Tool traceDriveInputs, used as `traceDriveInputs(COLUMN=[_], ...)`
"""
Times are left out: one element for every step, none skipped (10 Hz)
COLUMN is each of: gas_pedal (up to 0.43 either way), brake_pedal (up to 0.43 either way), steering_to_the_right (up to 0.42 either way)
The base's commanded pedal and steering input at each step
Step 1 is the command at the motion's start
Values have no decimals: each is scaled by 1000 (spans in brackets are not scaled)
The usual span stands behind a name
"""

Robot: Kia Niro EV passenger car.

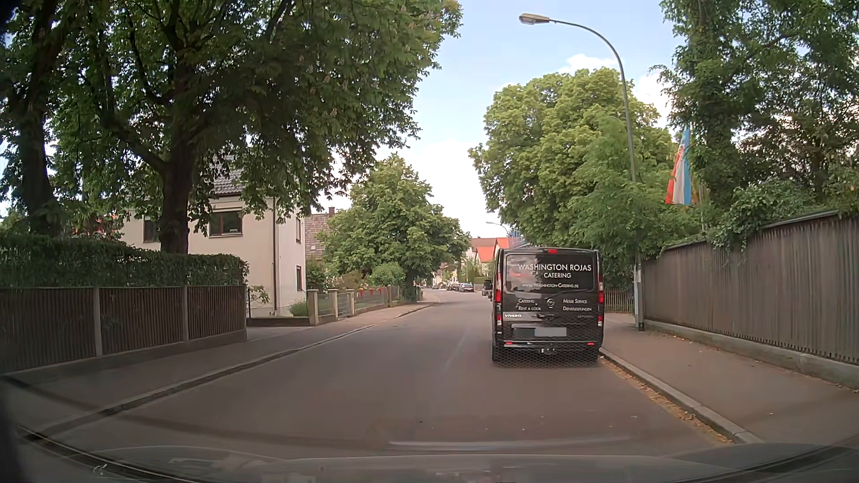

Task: Follow the waypoints while adhering to traffic rules and regulations

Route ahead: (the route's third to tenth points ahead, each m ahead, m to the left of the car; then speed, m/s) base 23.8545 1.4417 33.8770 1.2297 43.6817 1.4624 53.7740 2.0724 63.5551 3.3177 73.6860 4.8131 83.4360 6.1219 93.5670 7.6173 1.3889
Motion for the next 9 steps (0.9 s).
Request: traceDriveInputs(gas_pedal=[209, 228, 228, 240, 240, 240, 240, 240, 240], brake_pedal=[24, 18, 24, 18, 18, 24, 18, 24, 24], steering_to_the_right=[-220, -220, -219, -216, -213, -210, -207, -206, -207])
